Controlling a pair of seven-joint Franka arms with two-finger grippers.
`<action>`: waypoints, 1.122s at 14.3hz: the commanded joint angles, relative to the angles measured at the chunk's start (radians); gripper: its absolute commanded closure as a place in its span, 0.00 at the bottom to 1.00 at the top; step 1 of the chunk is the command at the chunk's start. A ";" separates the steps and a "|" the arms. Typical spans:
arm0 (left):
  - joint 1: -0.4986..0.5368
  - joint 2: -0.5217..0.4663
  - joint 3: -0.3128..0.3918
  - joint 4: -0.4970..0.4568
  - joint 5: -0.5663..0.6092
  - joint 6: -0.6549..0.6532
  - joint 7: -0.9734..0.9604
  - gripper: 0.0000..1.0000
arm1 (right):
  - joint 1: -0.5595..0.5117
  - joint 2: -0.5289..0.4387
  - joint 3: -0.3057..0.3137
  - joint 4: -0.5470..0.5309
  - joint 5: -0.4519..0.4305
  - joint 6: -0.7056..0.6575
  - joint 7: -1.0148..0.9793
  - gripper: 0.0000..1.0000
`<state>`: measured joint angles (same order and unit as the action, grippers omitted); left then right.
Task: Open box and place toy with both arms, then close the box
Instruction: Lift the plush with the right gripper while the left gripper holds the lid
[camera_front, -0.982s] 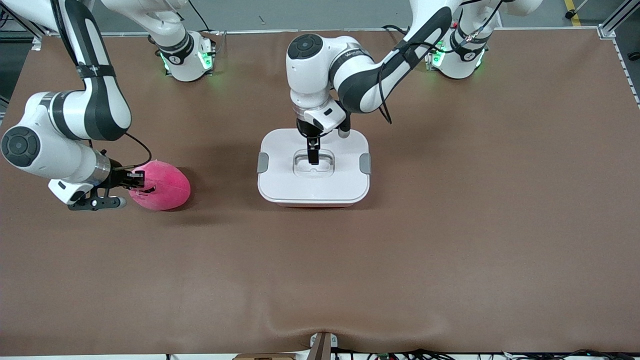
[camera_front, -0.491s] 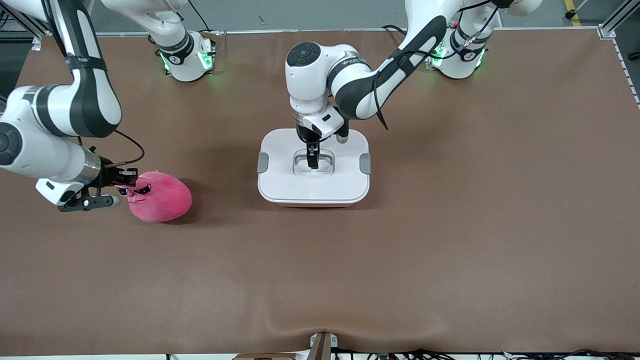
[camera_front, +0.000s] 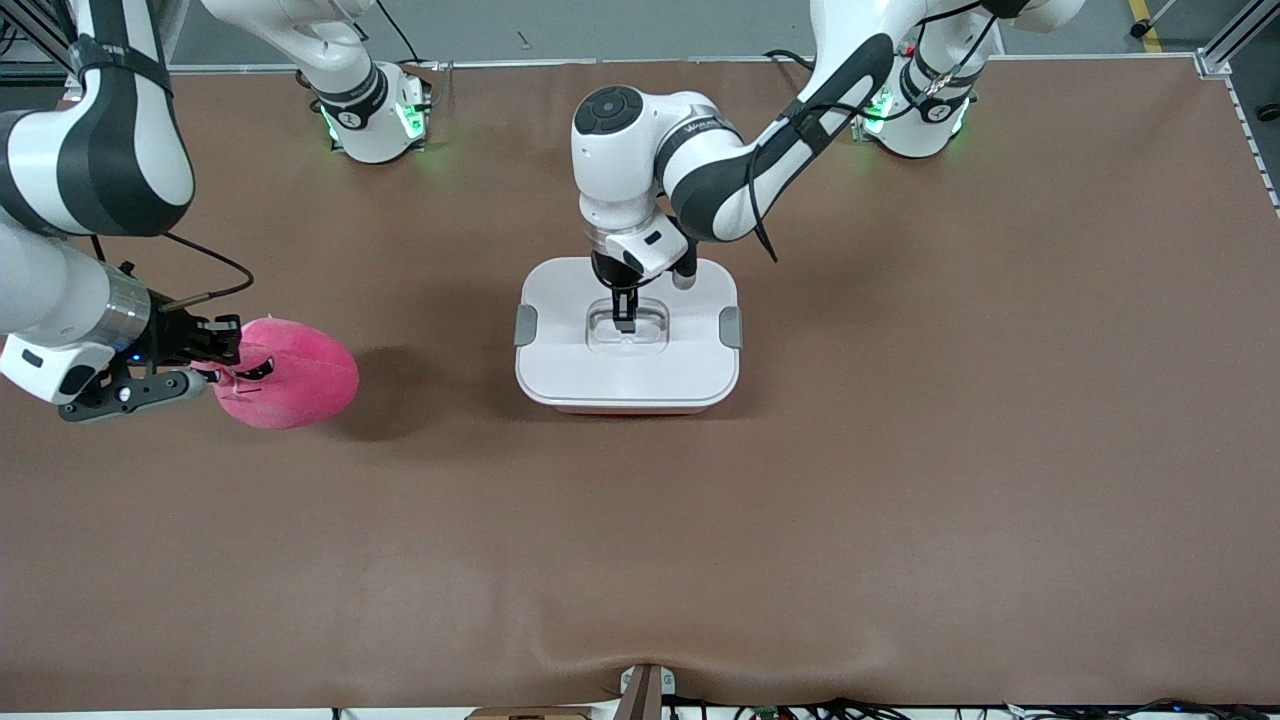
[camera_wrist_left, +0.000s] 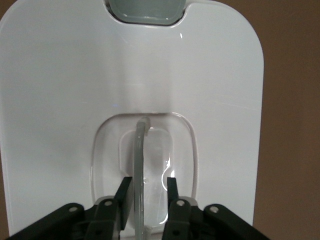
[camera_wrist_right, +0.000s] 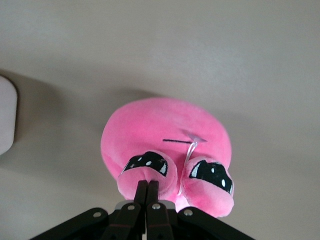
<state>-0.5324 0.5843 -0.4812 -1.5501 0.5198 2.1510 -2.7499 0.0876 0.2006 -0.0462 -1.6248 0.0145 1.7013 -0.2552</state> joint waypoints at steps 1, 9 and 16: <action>-0.009 0.009 0.001 0.013 0.043 0.007 -0.129 1.00 | 0.015 0.020 -0.001 0.063 0.010 -0.057 -0.044 1.00; 0.000 -0.040 0.000 0.041 0.037 0.006 -0.119 1.00 | 0.069 0.017 0.000 0.105 0.010 -0.114 -0.240 1.00; 0.041 -0.141 -0.011 0.038 -0.050 -0.056 -0.016 1.00 | 0.207 0.003 0.002 0.160 0.007 -0.155 -0.326 1.00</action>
<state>-0.5178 0.4887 -0.4853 -1.5049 0.5018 2.1183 -2.7327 0.2643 0.2073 -0.0375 -1.4995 0.0156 1.5708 -0.5563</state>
